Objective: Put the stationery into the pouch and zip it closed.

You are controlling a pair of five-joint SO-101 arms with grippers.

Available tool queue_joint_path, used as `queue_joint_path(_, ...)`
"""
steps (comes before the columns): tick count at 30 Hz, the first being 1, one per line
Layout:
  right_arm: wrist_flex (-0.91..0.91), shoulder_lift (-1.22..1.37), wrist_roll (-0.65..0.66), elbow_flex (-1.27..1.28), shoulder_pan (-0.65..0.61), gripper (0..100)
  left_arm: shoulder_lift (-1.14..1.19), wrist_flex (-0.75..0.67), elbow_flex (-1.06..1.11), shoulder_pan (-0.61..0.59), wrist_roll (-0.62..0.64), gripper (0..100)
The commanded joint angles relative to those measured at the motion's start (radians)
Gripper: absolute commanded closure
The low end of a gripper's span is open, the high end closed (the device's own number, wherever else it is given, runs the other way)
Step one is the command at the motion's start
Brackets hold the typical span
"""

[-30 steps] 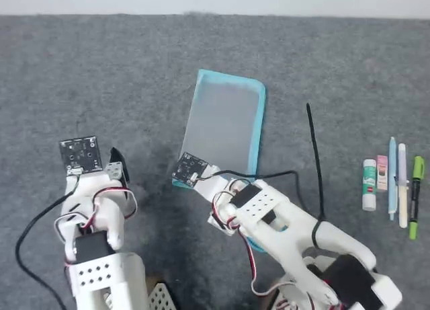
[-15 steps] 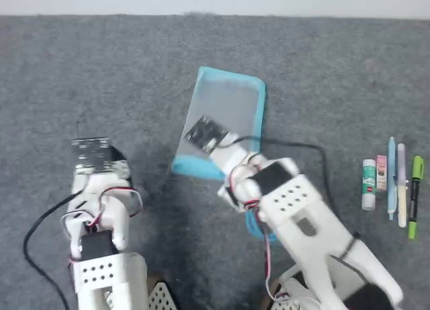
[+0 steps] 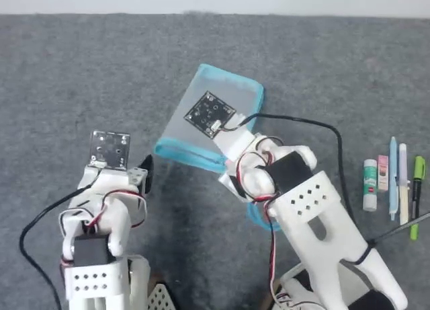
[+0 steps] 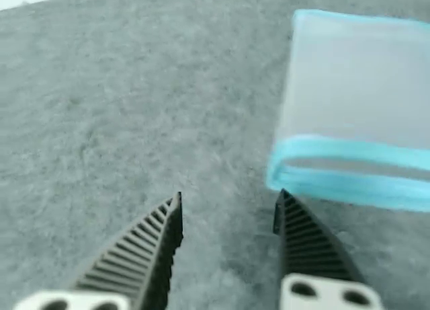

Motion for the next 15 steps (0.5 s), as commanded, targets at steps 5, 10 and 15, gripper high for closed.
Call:
queue_joint_path(5, 0.062, -0.116, 0.04, -0.069, 0.007, 99.2, -0.009, -0.115, 0.022, 0.109, -0.069, 78)
queue_joint_path(10, 0.131, -0.236, 0.066, -0.063, -0.024, 99.2, -0.009, -0.17, 0.058, 0.112, -0.077, 74)
queue_joint_path(15, 0.18, -0.262, 0.075, -0.061, -0.045, 99.2, -0.009, -0.189, 0.059, 0.104, -0.078, 74)
